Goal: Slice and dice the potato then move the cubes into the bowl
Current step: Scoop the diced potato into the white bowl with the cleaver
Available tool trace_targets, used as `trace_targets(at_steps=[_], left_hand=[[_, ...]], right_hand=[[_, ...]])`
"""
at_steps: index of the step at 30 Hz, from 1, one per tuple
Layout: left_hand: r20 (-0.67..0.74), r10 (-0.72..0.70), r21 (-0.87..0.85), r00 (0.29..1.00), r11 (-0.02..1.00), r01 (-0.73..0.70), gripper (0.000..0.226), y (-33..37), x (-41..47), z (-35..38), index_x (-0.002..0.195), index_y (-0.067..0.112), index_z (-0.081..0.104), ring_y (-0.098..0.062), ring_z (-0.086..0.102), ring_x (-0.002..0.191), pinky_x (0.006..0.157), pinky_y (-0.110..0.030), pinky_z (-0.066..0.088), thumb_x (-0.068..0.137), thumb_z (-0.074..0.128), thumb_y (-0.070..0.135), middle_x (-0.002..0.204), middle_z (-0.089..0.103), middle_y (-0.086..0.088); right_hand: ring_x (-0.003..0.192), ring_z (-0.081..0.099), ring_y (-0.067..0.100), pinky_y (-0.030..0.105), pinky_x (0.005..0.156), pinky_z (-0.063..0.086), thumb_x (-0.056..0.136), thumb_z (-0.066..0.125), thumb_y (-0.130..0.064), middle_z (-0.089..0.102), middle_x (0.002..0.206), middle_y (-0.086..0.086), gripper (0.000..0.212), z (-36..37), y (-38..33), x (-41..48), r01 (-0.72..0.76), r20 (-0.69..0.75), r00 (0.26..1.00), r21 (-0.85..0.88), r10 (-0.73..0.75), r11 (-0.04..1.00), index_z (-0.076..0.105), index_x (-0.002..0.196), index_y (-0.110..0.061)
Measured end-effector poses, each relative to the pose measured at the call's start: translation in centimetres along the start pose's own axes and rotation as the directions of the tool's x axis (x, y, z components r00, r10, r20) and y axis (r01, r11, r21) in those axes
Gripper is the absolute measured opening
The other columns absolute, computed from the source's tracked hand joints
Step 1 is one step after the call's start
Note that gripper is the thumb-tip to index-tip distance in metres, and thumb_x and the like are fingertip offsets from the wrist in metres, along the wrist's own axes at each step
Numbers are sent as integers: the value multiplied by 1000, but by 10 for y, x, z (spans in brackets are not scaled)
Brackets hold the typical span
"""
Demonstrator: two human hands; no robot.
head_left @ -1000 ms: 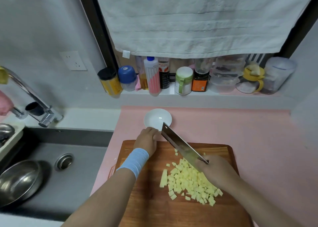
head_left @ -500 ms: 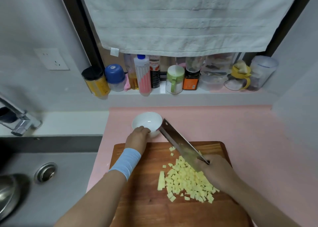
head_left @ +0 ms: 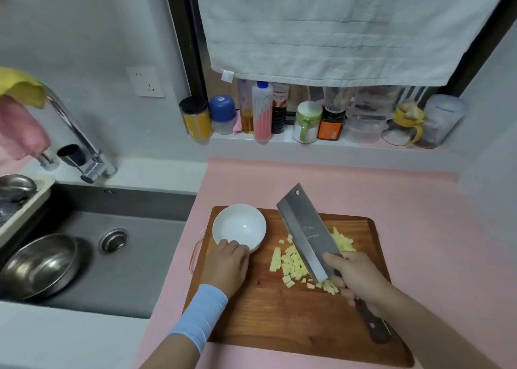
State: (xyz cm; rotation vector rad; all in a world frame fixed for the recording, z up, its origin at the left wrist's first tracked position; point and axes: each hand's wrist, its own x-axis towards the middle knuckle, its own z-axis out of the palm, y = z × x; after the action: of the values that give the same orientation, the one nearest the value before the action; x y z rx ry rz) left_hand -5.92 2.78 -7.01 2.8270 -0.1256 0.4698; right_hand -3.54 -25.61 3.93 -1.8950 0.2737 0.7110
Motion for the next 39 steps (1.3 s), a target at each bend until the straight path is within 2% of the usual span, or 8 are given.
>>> trace_targets(at_steps=[6, 13, 20, 23, 27, 31, 35, 39], left_hand=[[-51, 244, -289, 968, 925, -248, 40, 70, 26, -8, 126, 8, 64, -22, 52, 118, 102, -30, 45, 91, 50, 22, 128, 58, -9], [175, 272, -288, 946, 933, -215, 37, 85, 35, 24, 123, 10, 64, -22, 57, 111, 96, -31, 50, 89, 49, 15, 124, 58, -5], [-147, -395, -570, 907, 783, 248, 36, 75, 69, -14, 80, 20, 58, -17, 53, 89, 85, -30, 44, 77, 47, -14, 89, 59, 4], [145, -253, -592, 957, 752, 288, 34, 89, 84, -28, 73, 24, 62, -10, 58, 82, 79, -19, 44, 81, 47, -6, 83, 63, 13], [604, 109, -473, 789, 846, 245, 33, 129, 90, -19, 84, 30, 73, 0, 61, 100, 99, -22, 43, 93, 50, 8, 100, 68, 20], [570, -91, -478, 816, 771, 420, 34, 125, 110, -8, 90, 36, 70, -11, 65, 99, 89, -22, 52, 97, 45, 14, 112, 68, 14], [413, -365, -495, 834, 679, 542, 38, 110, 131, 4, 99, 26, 67, -15, 61, 92, 60, -3, 39, 95, 38, 3, 109, 69, 5], [546, -203, -251, 813, 886, 389, 41, 113, 139, 40, 139, 24, 54, -23, 48, 131, 107, -30, 42, 100, 45, 16, 148, 48, -2]], right_hand=[[42, 34, 14, 25, 42, 33, 104, 56, -34, 46, 60, 3, 21, -2, 10, -16, -63, 4, 998, 85, 63, 994, 60, 111, -15], [44, 48, 16, 27, 45, 38, 103, 51, -39, 54, 57, -2, 26, -31, 22, -25, 69, -149, 984, -190, -98, 979, 68, 95, -20], [60, 64, 17, 31, 51, 52, 79, 81, -27, 68, 71, -5, 35, -60, 58, -25, 160, -78, 749, -942, -658, 294, 73, 111, -37], [40, 51, 20, 26, 35, 36, 39, 99, -13, 55, 53, 1, 63, -63, 63, -19, 184, 43, 710, -975, -703, 126, 79, 97, -23], [41, 50, 20, 26, 36, 35, 35, 102, -15, 54, 54, 3, 72, -58, 69, -9, 213, 101, 684, -975, -722, 65, 78, 102, -20], [42, 54, 17, 25, 38, 40, 43, 98, -20, 57, 54, -4, 49, -68, 73, -6, 253, 63, 674, -956, -736, 150, 75, 86, -28], [58, 62, 11, 27, 53, 47, 87, 74, -34, 66, 67, -13, 13, -89, 85, -9, 197, -152, 759, -873, -633, 447, 72, 100, -36], [62, 61, 7, 28, 59, 46, 101, 56, -37, 67, 65, -8, 21, -104, 93, -7, 108, -333, 894, -489, -300, 866, 60, 82, -27]])
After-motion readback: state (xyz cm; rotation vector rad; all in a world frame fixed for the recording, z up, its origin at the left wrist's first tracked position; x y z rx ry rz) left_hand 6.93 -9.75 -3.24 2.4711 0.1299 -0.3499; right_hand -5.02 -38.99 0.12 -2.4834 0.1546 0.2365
